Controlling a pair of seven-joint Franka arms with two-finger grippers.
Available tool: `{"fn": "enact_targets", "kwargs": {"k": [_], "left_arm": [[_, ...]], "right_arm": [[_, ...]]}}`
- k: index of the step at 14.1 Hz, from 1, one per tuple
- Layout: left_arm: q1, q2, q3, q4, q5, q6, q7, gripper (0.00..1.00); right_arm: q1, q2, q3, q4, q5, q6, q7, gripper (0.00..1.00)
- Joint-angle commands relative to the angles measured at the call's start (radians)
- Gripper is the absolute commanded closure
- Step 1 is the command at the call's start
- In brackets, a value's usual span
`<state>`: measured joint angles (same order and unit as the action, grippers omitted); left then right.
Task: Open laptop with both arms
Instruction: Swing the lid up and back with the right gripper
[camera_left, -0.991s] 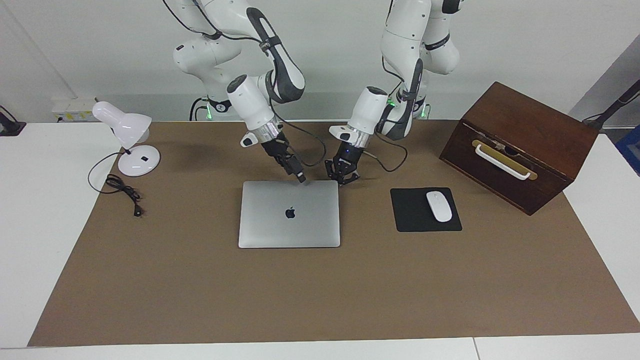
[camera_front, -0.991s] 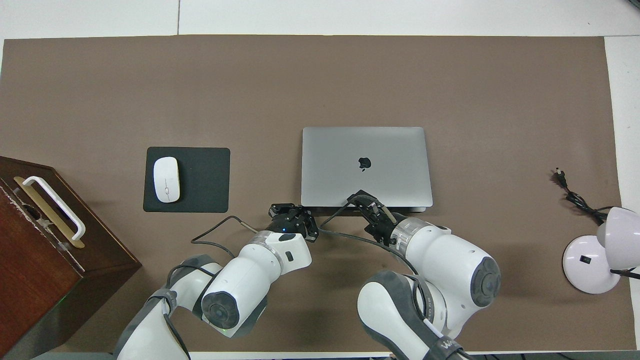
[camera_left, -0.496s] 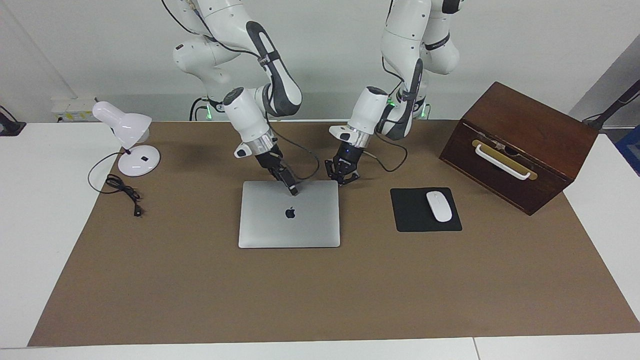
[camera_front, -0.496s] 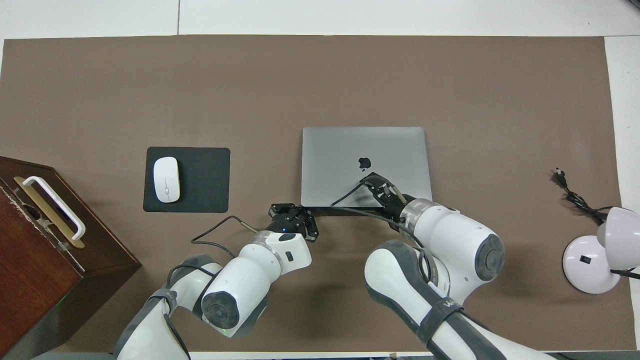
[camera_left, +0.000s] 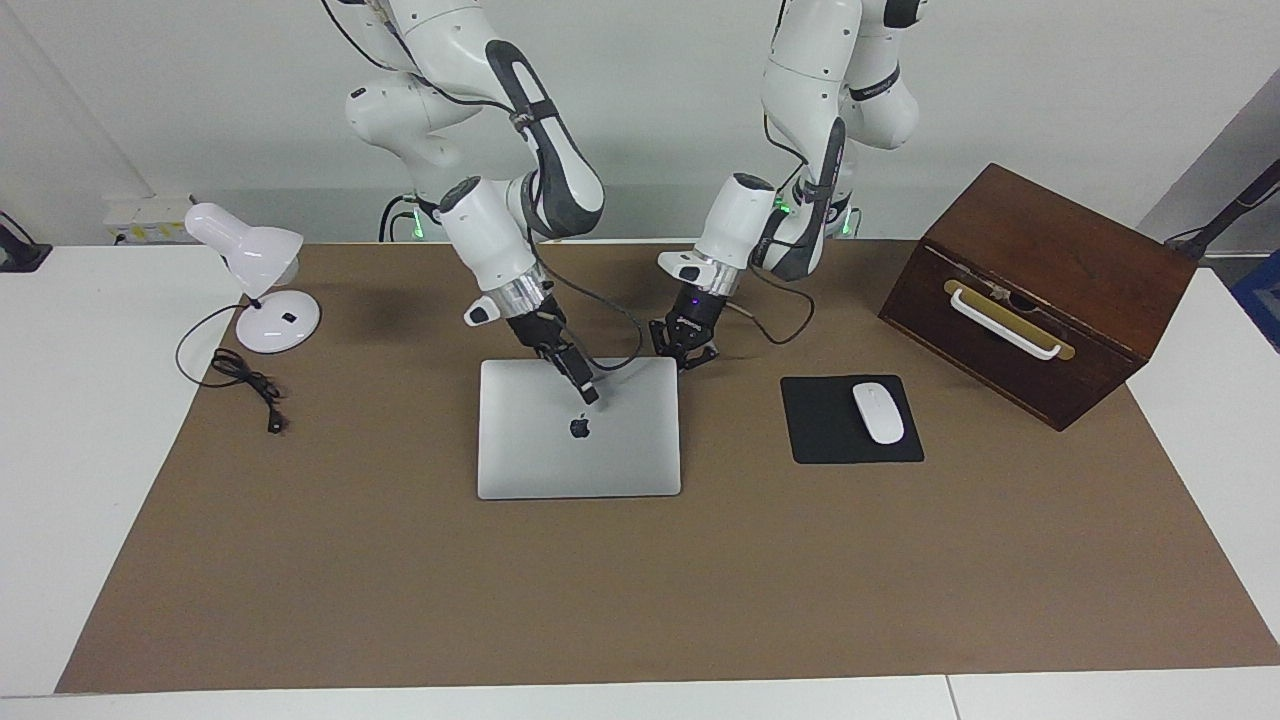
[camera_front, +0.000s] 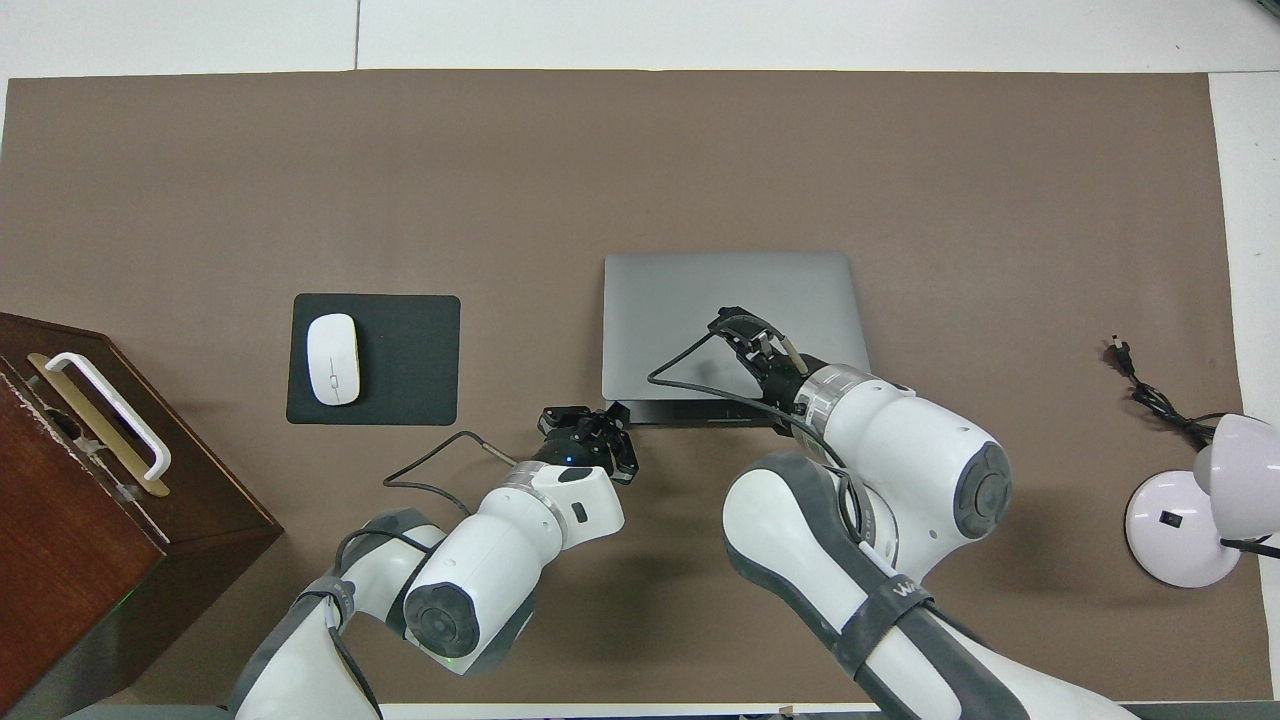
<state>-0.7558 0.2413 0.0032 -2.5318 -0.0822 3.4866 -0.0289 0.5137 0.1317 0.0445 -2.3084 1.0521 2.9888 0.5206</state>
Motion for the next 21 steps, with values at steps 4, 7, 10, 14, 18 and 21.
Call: {"fn": "enact_targets", "kwargs": {"k": [4, 7, 10, 14, 18, 21], "left_arm": [[-0.022, 0.052, 0.017, 0.016, -0.004, 0.017, 0.011, 1.00], [-0.022, 0.052, 0.017, 0.016, -0.004, 0.017, 0.011, 1.00], [-0.022, 0.052, 0.017, 0.016, -0.004, 0.017, 0.012, 1.00], [-0.022, 0.052, 0.017, 0.016, -0.004, 0.017, 0.012, 1.00], [-0.022, 0.052, 0.017, 0.016, -0.004, 0.017, 0.012, 1.00], [-0.022, 0.052, 0.017, 0.016, -0.004, 0.017, 0.015, 1.00]], "right_arm": [[-0.029, 0.120, -0.006, 0.196, 0.023, 0.056, -0.053, 0.00], [-0.044, 0.140, -0.005, 0.256, 0.023, 0.056, -0.071, 0.00], [-0.061, 0.157, -0.005, 0.302, 0.022, 0.049, -0.074, 0.00], [-0.080, 0.175, -0.005, 0.356, 0.020, 0.045, -0.102, 0.00], [-0.087, 0.204, -0.005, 0.424, 0.014, 0.045, -0.103, 0.00], [-0.096, 0.226, -0.006, 0.480, 0.008, 0.041, -0.103, 0.00]]}}
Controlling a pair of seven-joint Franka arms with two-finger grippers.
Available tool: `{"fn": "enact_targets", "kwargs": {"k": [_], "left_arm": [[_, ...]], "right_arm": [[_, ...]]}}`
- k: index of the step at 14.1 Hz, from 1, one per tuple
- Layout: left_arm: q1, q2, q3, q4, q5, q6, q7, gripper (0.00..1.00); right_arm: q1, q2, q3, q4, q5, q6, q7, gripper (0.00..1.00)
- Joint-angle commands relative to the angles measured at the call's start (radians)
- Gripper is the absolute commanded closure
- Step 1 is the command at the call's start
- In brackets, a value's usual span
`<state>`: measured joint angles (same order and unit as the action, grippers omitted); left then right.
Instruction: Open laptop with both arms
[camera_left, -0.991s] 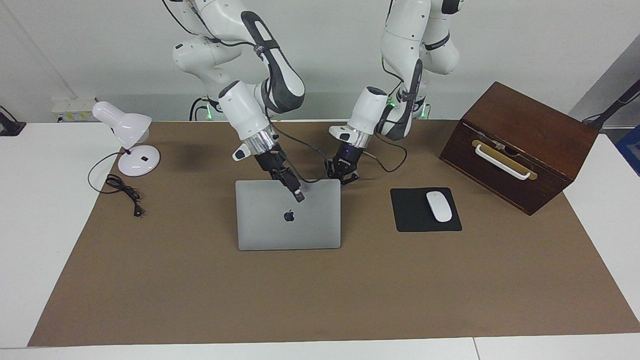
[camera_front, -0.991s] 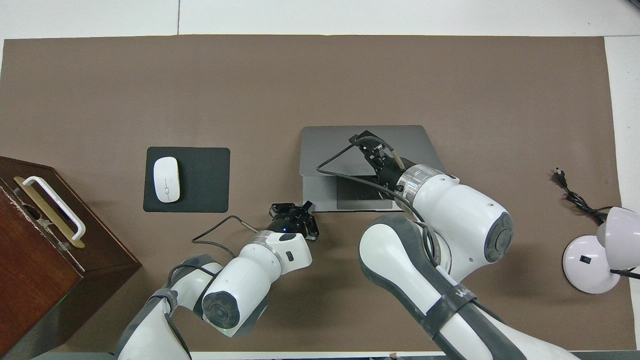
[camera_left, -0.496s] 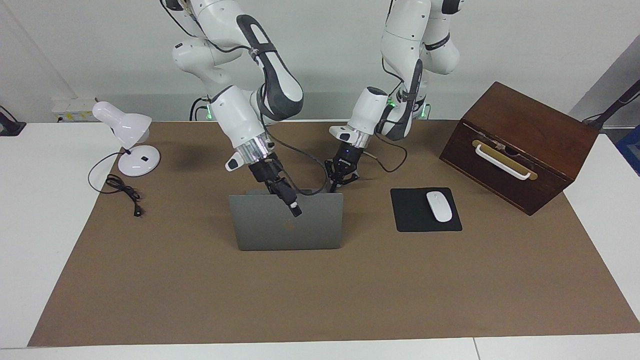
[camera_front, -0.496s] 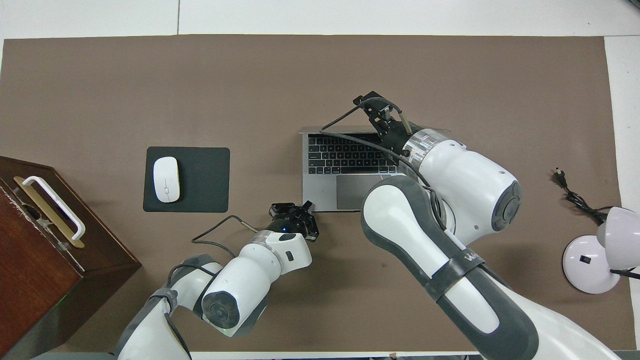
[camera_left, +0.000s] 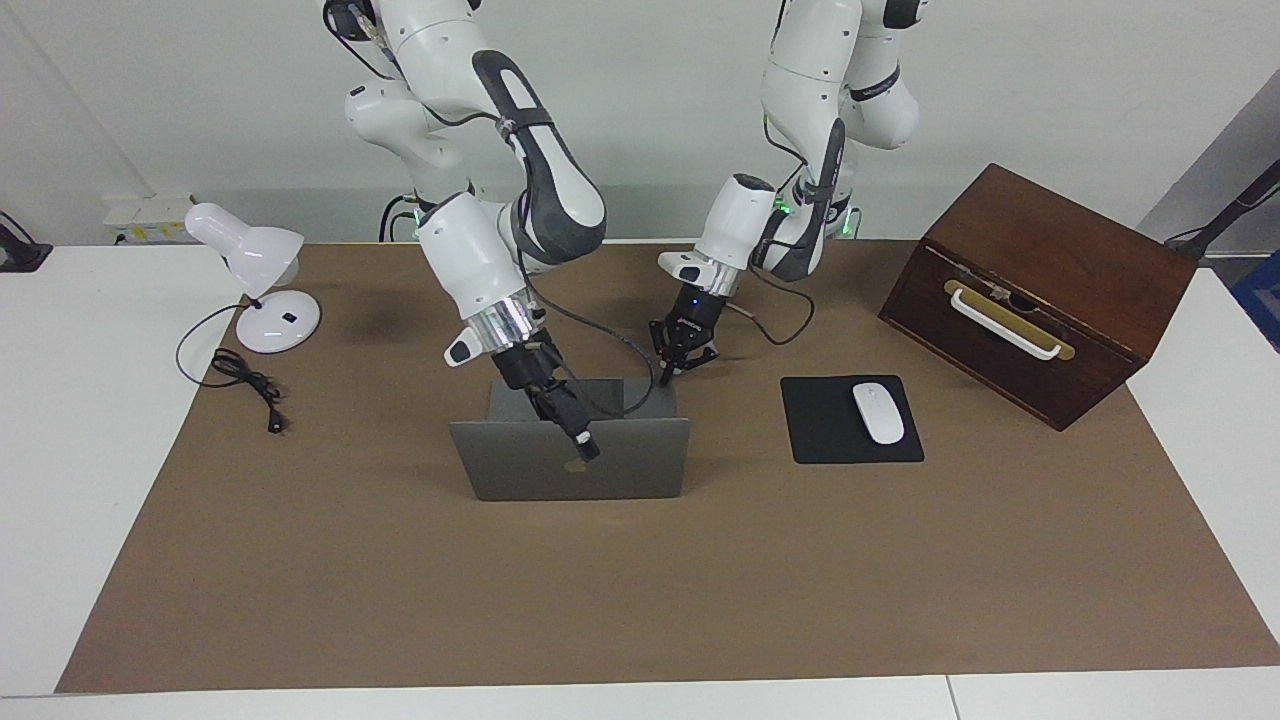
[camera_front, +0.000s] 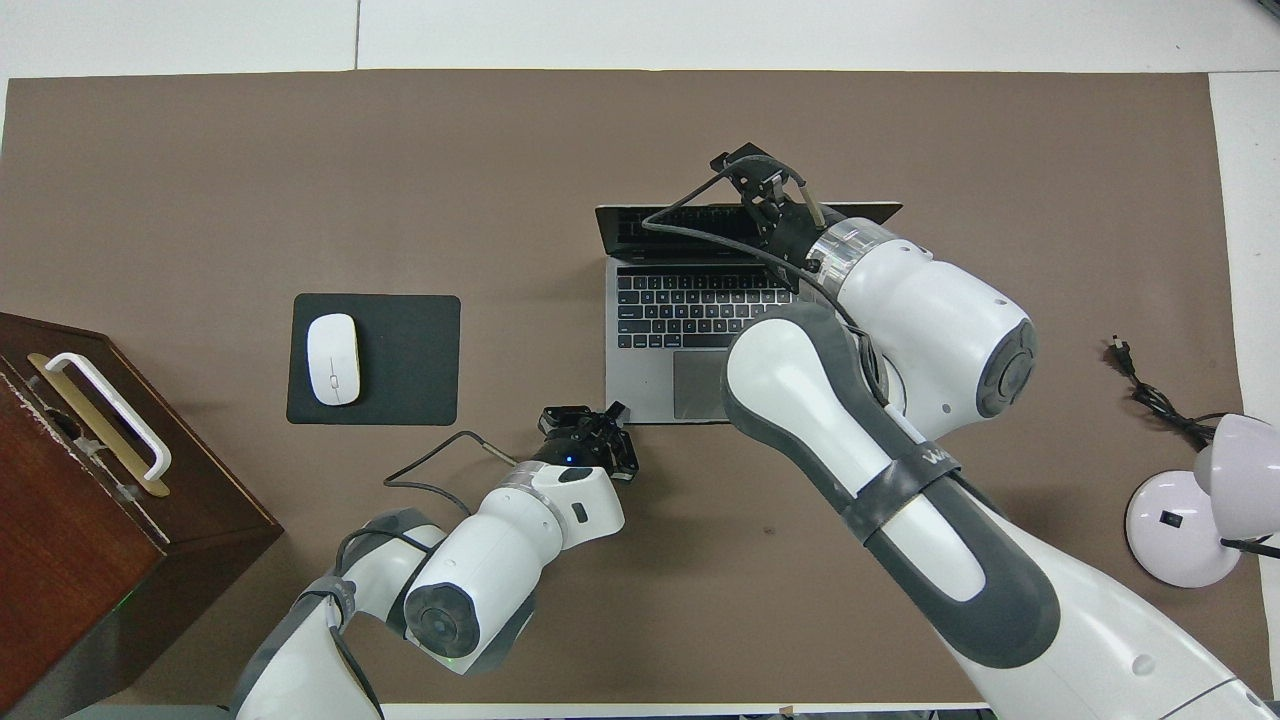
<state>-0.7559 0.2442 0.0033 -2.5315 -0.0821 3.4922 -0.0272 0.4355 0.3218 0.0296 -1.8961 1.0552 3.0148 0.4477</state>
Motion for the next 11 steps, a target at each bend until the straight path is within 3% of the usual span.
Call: {"fn": "enact_targets", "kwargs": {"k": [1, 11], "left_arm": [[-0.022, 0.049, 0.017, 0.016, -0.004, 0.011, 0.013, 1.00], [-0.022, 0.055, 0.017, 0.016, -0.004, 0.011, 0.015, 1.00]], "right_arm": [[-0.020, 0.042, 0.009, 0.083, 0.005, 0.013, -0.030, 0.00], [0.014, 0.017, 0.016, 0.069, 0.020, -0.028, 0.015, 0.00]]}}
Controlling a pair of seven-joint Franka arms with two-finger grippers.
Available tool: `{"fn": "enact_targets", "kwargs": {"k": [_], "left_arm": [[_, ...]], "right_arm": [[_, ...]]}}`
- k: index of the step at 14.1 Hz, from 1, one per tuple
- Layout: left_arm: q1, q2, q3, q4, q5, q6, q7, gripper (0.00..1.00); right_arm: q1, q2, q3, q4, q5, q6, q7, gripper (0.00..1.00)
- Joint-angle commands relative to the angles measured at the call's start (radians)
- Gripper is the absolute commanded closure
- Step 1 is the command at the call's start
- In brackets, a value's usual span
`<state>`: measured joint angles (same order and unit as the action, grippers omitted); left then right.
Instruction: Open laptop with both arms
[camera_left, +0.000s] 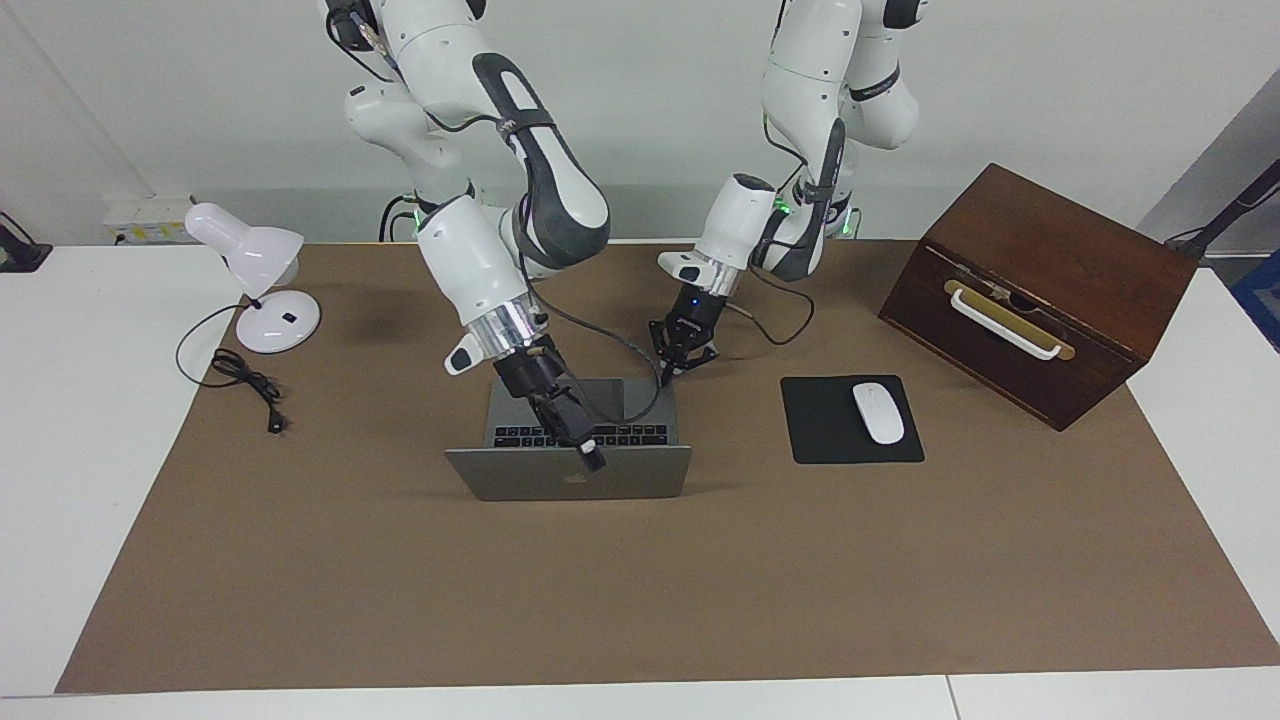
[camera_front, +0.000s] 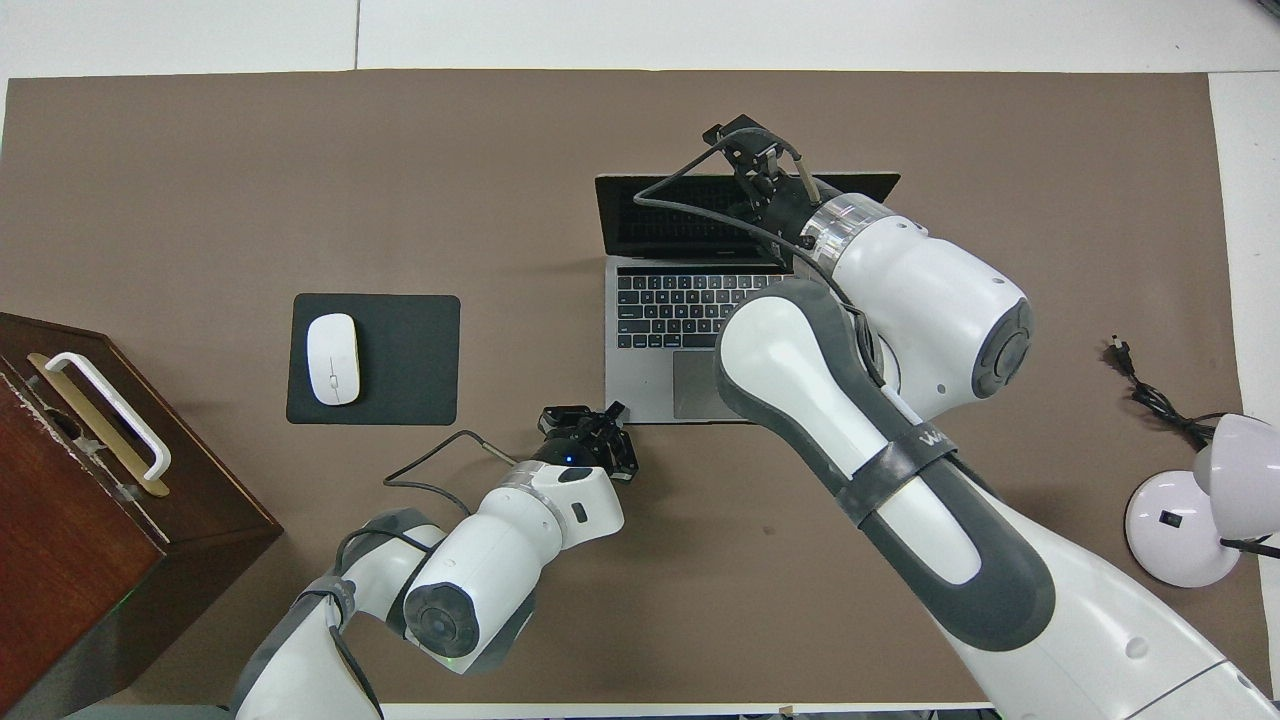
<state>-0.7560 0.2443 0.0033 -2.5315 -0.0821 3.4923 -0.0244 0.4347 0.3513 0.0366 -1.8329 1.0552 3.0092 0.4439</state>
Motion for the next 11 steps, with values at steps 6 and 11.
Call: {"fn": "enact_targets", "kwargs": {"k": [6, 11], "left_arm": [[-0.020, 0.038, 0.015, 0.020, -0.011, 0.011, 0.001, 1.00], [0.012, -0.087, 0.018, 0.030, -0.013, -0.138, -0.003, 1.00]], "right_arm": [[0.082, -0.222, 0.006, -0.031, 0.020, -0.009, 0.220, 0.00], [0.000, -0.244, -0.001, 0.177, -0.088, -0.069, -0.094, 0.00]]}}
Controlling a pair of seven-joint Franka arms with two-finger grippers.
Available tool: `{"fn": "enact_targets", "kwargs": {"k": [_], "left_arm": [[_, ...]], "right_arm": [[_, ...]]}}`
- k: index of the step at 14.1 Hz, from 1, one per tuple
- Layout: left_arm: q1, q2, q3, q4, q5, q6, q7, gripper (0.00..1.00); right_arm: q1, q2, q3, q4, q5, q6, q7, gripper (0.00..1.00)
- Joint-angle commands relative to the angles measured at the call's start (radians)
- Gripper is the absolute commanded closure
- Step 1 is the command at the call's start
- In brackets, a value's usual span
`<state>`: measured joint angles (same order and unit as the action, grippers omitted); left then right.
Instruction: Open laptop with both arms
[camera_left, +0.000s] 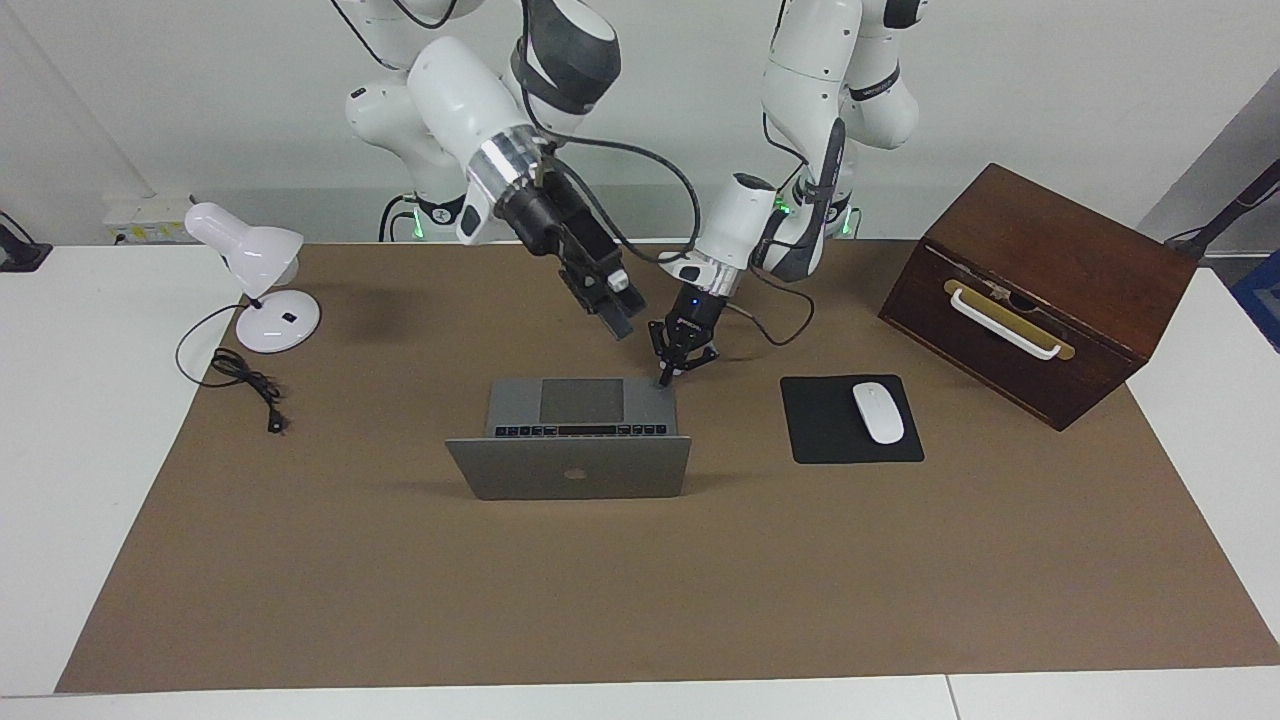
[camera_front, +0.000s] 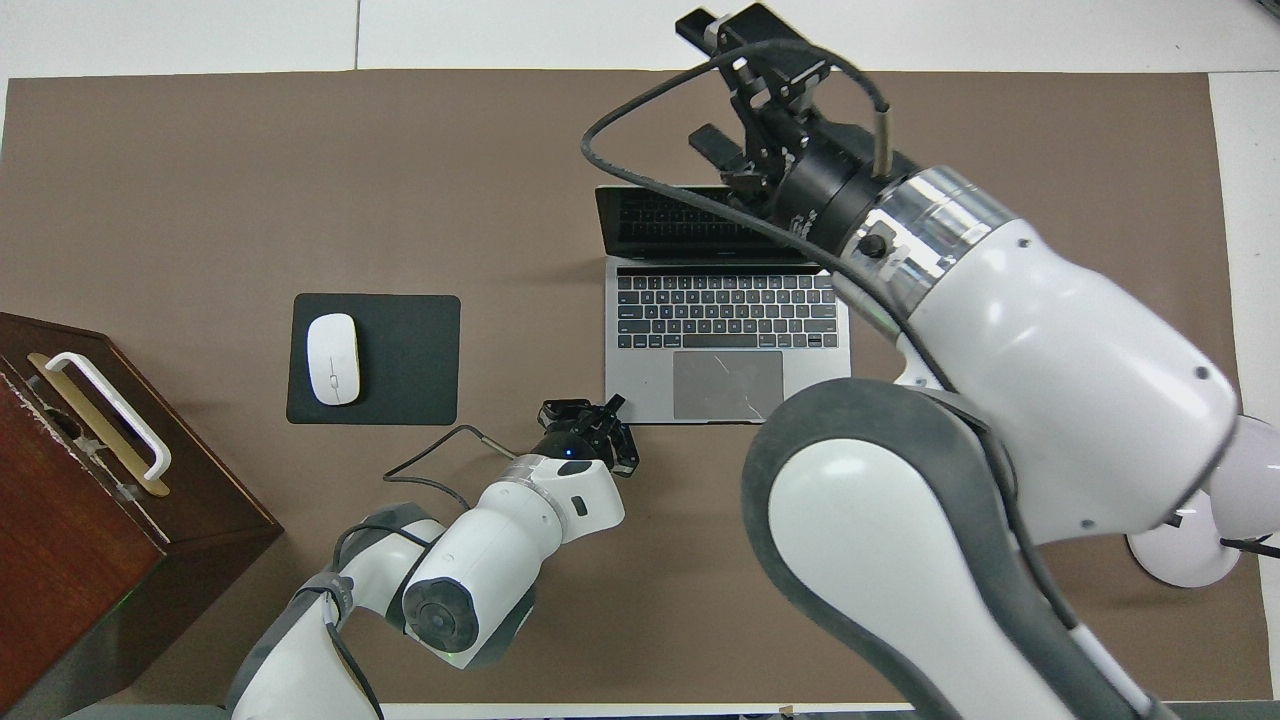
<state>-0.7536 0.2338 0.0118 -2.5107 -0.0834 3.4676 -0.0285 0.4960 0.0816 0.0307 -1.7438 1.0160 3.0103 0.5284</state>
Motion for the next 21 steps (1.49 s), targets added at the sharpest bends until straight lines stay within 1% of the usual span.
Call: {"fn": "enact_targets", "kwargs": {"k": [1, 2, 3, 5, 6, 7, 8, 9, 10, 11, 12, 13, 14, 15, 16, 17, 19, 21], "left_arm": [[0.023, -0.121, 0.011, 0.024, -0.012, -0.198, 0.001, 1.00], [0.031, -0.161, 0.011, 0.045, -0.012, -0.288, 0.001, 1.00], [0.040, -0.197, 0.013, 0.078, -0.012, -0.395, 0.001, 1.00], [0.069, -0.250, 0.013, 0.159, -0.012, -0.609, -0.001, 1.00], [0.089, -0.270, 0.013, 0.200, -0.012, -0.705, -0.002, 1.00], [0.111, -0.290, 0.014, 0.234, -0.010, -0.790, -0.005, 0.78], [0.137, -0.310, 0.014, 0.263, -0.007, -0.858, -0.005, 0.37], [0.173, -0.335, 0.013, 0.279, -0.007, -0.913, -0.002, 0.00], [0.203, -0.359, 0.013, 0.283, -0.004, -0.945, -0.001, 0.00], [0.235, -0.382, 0.013, 0.283, -0.002, -0.965, 0.002, 0.00], [0.272, -0.404, 0.013, 0.285, -0.002, -0.999, 0.001, 0.00], [0.298, -0.422, 0.013, 0.294, -0.002, -1.040, -0.001, 0.00], [0.347, -0.438, 0.013, 0.315, -0.002, -1.097, 0.002, 0.00], [0.402, -0.439, 0.011, 0.363, -0.001, -1.167, 0.004, 0.00], [0.443, -0.438, 0.011, 0.419, -0.001, -1.255, 0.004, 0.00], [0.489, -0.433, 0.011, 0.475, 0.001, -1.328, 0.004, 0.00], [0.574, -0.424, 0.011, 0.568, 0.016, -1.445, 0.005, 0.00], [0.643, -0.412, 0.011, 0.637, 0.017, -1.515, 0.005, 0.00]], "right_arm": [[-0.110, 0.023, 0.002, 0.121, -0.088, -0.193, -0.294, 0.00], [-0.166, 0.021, -0.001, 0.157, -0.130, -0.326, -0.377, 0.00], [-0.224, 0.021, -0.009, 0.196, -0.202, -0.487, -0.425, 0.00], [-0.322, 0.007, -0.011, 0.262, -0.435, -0.794, -0.449, 0.00], [-0.355, -0.006, -0.009, 0.291, -0.527, -0.935, -0.456, 0.00], [-0.373, -0.020, -0.012, 0.314, -0.590, -1.081, -0.456, 0.00], [-0.390, -0.038, -0.015, 0.320, -0.632, -1.216, -0.453, 0.00], [-0.410, -0.054, -0.017, 0.317, -0.683, -1.323, -0.447, 0.00], [-0.424, -0.066, -0.017, 0.310, -0.761, -1.406, -0.444, 0.00], [-0.425, -0.083, -0.017, 0.293, -0.839, -1.450, -0.423, 0.00], [-0.435, -0.103, -0.018, 0.259, -0.897, -1.464, -0.395, 0.00], [-0.460, -0.120, -0.017, 0.221, -0.928, -1.461, -0.390, 0.00], [-0.490, -0.140, -0.017, 0.170, -0.936, -1.449, -0.389, 0.00], [-0.520, -0.160, -0.017, 0.108, -0.941, -1.412, -0.401, 0.00], [-0.551, -0.186, -0.015, 0.042, -0.947, -1.334, -0.436, 0.00], [-0.563, -0.198, -0.017, 0.003, -0.955, -1.287, -0.508, 0.00], [-0.567, -0.195, -0.017, 0.004, -0.967, -1.275, -0.532, 0.00], [-0.565, -0.186, -0.015, 0.018, -0.967, -1.269, -0.530, 0.00]]}}
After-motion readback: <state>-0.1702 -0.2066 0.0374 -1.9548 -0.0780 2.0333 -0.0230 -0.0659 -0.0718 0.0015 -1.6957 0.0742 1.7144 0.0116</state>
